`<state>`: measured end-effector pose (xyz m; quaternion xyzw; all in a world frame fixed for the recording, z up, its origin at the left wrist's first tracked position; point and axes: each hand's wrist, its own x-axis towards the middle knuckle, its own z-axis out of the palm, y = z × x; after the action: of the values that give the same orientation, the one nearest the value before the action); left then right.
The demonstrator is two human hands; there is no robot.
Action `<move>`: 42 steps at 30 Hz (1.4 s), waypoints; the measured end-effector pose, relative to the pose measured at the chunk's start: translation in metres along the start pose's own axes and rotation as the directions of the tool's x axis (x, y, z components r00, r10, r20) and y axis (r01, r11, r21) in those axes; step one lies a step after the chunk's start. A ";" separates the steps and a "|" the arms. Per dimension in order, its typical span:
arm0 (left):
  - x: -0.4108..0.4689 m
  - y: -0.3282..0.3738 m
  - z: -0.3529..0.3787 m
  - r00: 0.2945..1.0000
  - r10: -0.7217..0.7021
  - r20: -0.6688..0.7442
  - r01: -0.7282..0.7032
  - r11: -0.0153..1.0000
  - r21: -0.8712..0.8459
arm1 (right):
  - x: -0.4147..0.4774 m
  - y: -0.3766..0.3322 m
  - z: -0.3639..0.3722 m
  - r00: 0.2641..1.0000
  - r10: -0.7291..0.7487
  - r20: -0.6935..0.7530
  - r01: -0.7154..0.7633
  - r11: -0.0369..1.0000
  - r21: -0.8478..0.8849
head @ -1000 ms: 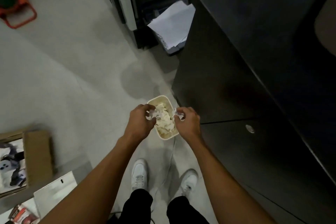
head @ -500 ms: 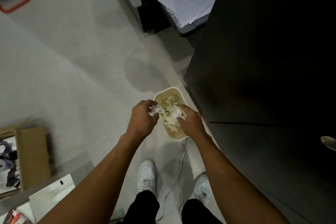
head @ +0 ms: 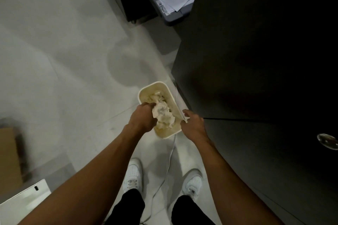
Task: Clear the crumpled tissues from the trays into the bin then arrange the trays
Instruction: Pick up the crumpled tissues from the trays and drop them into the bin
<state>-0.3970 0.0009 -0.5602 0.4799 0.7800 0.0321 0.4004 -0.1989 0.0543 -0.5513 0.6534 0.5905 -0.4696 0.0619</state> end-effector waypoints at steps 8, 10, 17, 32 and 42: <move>-0.042 0.006 -0.022 1.000 -0.006 -0.022 0.005 0.999 -0.039 | -0.037 -0.021 -0.023 0.999 -0.037 -0.002 0.037 0.997 0.069; -0.057 0.016 -0.042 0.999 0.012 -0.034 -0.014 0.998 -0.063 | -0.058 -0.036 -0.035 0.998 -0.055 -0.004 0.055 0.996 0.070; -0.135 0.079 -0.133 0.993 0.076 -0.085 -0.090 0.981 -0.172 | -0.150 -0.105 -0.095 0.991 -0.119 -0.062 0.123 0.990 0.068; -0.285 0.248 -0.316 0.903 0.356 -0.241 -0.410 0.881 -0.235 | -0.359 -0.206 -0.268 0.852 -0.267 -0.450 0.368 0.917 0.153; -0.356 0.389 -0.316 0.745 0.636 -0.204 -0.666 0.731 -0.153 | -0.453 -0.155 -0.374 0.670 -0.199 -0.716 0.428 0.891 0.152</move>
<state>-0.2449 0.0398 0.0343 0.6731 0.5793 0.2877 0.3586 -0.0626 0.0144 0.0390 0.6676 0.5952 -0.2853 -0.3444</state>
